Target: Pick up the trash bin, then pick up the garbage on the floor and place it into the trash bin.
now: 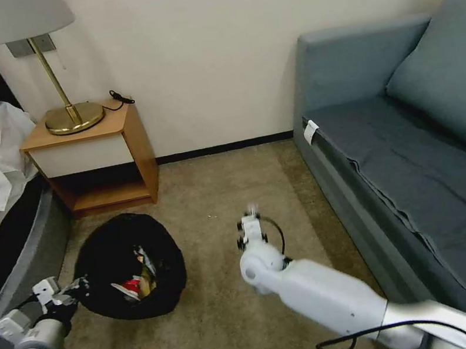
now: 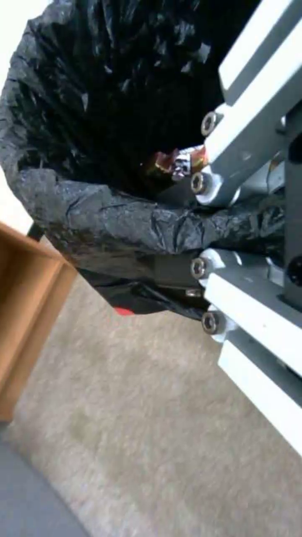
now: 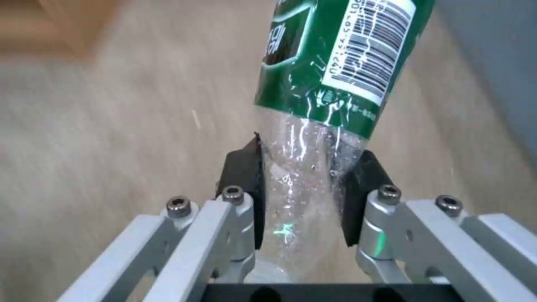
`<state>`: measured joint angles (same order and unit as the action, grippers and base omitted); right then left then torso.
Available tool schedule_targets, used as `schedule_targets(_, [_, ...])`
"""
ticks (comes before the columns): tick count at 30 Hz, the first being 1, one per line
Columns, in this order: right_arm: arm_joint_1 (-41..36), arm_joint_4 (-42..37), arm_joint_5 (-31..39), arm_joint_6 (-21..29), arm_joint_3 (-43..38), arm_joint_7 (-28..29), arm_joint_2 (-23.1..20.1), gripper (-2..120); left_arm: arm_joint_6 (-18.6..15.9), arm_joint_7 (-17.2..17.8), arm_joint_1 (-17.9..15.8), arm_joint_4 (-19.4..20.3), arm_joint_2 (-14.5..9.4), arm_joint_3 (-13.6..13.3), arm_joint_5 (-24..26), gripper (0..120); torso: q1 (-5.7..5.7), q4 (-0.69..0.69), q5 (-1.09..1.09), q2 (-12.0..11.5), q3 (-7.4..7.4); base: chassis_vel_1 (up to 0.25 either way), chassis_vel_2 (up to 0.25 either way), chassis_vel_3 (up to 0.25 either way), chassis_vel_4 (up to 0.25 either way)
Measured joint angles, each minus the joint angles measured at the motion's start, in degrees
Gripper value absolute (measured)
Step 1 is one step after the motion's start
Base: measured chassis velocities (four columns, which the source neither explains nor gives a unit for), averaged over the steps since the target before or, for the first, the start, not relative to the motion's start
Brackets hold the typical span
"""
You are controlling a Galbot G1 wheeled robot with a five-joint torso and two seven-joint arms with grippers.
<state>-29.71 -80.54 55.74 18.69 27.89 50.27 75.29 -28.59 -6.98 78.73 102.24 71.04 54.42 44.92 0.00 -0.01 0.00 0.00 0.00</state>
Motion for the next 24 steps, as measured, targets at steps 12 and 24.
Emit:
schedule_targets(12, [6.6, -11.0, -8.5, -8.5, 5.3, -6.3, -0.3, 22, -3.1, 1.6, -2.2, 0.0, 0.3, -4.9, 1.5, 4, 0.00, 0.01, 0.00, 0.0, 0.00, 0.000, 0.000, 0.000, 0.000])
schedule_targets(24, [7.0, -17.0, -14.5, -13.0, 11.1, -16.6, -0.8, 22, -4.6, 3.3, -3.5, 0.6, 2.7, -8.3, 1.1, 4, 0.00, 0.01, 0.00, 0.0, 0.00, 0.000, 0.000, 0.000, 0.000])
